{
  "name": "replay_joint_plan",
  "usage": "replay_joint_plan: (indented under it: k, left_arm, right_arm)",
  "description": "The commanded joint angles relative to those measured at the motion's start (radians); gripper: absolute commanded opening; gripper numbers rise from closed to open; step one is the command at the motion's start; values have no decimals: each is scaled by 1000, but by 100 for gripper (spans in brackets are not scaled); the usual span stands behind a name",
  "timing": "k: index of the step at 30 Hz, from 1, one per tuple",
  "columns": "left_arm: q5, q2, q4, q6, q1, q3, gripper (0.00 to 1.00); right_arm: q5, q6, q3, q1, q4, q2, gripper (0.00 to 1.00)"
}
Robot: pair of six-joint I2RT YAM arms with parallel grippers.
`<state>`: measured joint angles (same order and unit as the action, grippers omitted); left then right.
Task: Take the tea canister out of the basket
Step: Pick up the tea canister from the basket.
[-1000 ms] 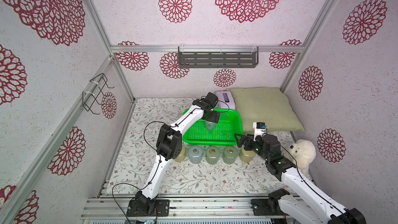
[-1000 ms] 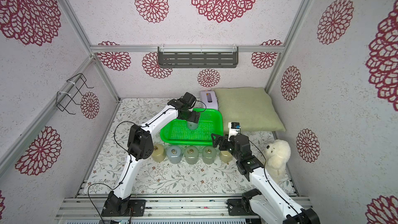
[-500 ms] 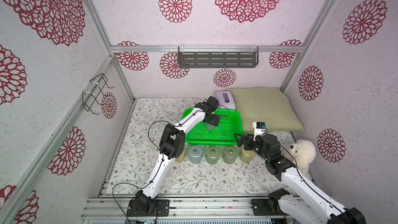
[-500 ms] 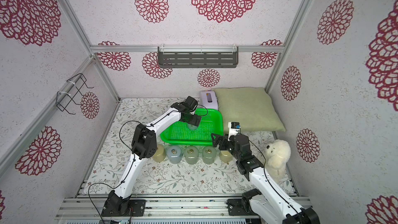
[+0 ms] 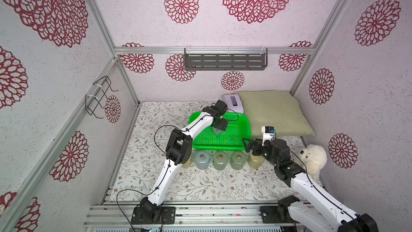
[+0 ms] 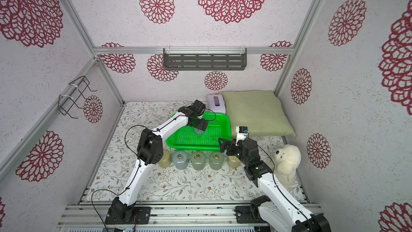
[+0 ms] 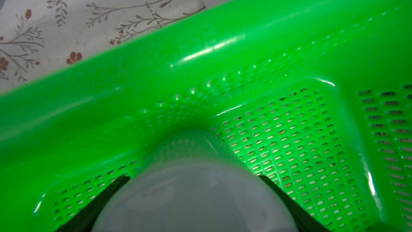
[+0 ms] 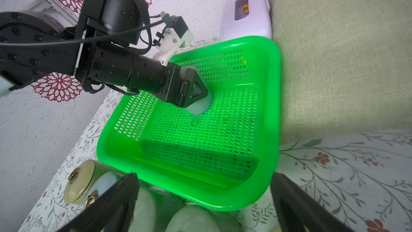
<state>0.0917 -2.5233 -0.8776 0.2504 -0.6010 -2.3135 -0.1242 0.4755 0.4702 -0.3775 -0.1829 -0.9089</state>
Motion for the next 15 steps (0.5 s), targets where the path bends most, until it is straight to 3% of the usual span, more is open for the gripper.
replay_joint_plan:
  k: [1,4,15]
  left_arm:
    - [-2,-21,7,-8,-2,-24,86]
    - [-9,-22,-1,-9,-2,-23,75]
    - [-20,147,53,42,-2,119,74]
  right_arm:
    - [12,17,2,6,-36,-2,99]
    - [9,16,2,7,-36,-1,99]
    - [-68,12,-8,5,-78,-1,99]
